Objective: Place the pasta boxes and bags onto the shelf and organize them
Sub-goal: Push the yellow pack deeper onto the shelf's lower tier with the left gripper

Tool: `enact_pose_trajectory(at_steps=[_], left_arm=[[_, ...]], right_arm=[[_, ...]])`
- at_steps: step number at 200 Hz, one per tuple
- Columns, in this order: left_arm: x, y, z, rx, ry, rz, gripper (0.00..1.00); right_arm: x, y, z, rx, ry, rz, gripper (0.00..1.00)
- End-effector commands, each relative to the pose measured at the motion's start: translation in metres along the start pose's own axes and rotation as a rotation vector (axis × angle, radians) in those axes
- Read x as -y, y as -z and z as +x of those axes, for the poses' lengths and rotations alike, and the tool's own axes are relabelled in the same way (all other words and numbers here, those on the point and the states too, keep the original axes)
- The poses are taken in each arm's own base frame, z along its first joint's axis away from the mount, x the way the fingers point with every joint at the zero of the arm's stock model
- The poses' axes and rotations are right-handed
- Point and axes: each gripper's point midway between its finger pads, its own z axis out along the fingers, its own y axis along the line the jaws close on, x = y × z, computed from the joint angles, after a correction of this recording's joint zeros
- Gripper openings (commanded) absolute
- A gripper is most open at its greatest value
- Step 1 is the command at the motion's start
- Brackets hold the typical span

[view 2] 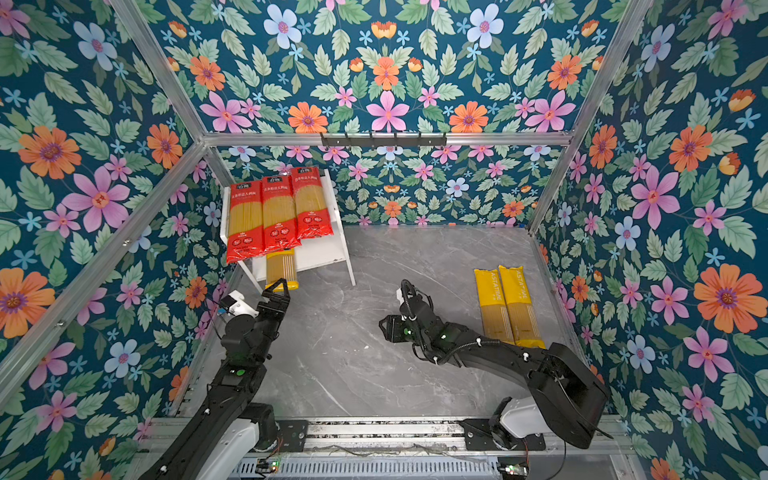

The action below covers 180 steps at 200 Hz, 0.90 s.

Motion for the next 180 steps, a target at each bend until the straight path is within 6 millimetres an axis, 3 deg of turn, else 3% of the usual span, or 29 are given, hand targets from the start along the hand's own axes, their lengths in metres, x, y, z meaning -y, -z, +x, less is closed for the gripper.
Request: enact_pose_trajectory(at_steps=[1,33,80,110,142,180], left_arm=[[-0.002,-0.002,0.006,-0.089,0.031,0.020,0.95],[0.014,-0.014,0.000,-0.086,0.058,0.100,0.92],[0.008,-0.026,-0.011,0.005,0.102,0.132,0.78],[0.005,-0.031,-0.017,0.045,0.117,0.144,0.62],[-0.001,-0.031,-0.017,0.062,0.137,0.150,0.34],[-0.004,-0.025,-0.019,0.087,0.153,0.155,0.22]], right_arm=[[-0.007,0.003,-0.005,0.022,-0.014,-0.028,0.55],[-0.007,0.007,-0.006,0.030,-0.012,-0.029,0.55],[-0.004,0.008,-0.003,0.027,-0.020,-0.028,0.55],[-0.003,0.008,-0.003,0.026,-0.019,-0.022,0.55],[-0.003,0.007,-0.003,0.024,-0.018,-0.019,0.55],[-0.003,0.006,-0.002,0.021,-0.020,-0.020,0.55]])
